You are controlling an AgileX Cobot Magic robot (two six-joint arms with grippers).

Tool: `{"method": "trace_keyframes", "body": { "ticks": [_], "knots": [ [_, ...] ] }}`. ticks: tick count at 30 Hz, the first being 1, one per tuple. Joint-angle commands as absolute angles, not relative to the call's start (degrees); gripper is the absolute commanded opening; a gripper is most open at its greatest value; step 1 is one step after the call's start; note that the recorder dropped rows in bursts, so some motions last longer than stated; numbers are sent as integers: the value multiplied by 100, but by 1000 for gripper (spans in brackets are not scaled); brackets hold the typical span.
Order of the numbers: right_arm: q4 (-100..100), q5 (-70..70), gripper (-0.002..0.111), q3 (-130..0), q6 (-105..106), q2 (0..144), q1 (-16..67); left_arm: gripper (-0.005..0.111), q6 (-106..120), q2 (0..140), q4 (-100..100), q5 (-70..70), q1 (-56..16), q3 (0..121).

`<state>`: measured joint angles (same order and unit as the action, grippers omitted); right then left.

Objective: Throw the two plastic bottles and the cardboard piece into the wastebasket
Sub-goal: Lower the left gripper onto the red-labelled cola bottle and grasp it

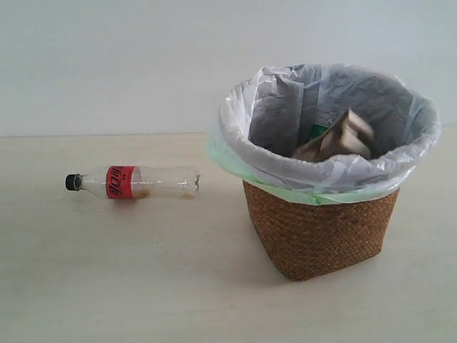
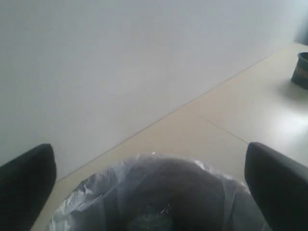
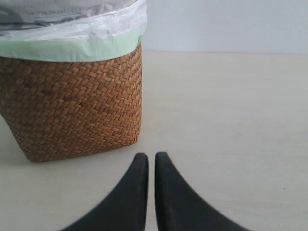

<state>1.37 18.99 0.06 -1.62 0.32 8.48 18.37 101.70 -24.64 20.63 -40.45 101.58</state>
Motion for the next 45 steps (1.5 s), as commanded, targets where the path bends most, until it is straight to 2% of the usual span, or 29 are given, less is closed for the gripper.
{"method": "trace_keyframes", "body": {
  "ticks": [1,8,19,24,40,45],
  "knots": [
    [183,1845,2,0,-131,0,855,105,1368,10156,-1950,2136,-4017,10155],
    [183,1845,2,0,-131,0,855,105,1368,10096,-1565,2666,-3895,10155],
    [183,1845,2,0,-131,0,855,105,1368,10046,1848,6082,-3585,10155],
    [183,1845,2,0,-131,0,855,105,1535,10306,2356,6894,-3534,10128],
    [183,1845,2,0,-131,0,855,105,1864,12217,2402,6996,-3488,10128],
    [183,1845,2,0,-131,0,855,105,2055,12470,2497,6417,-3459,10128]
  ]
}}
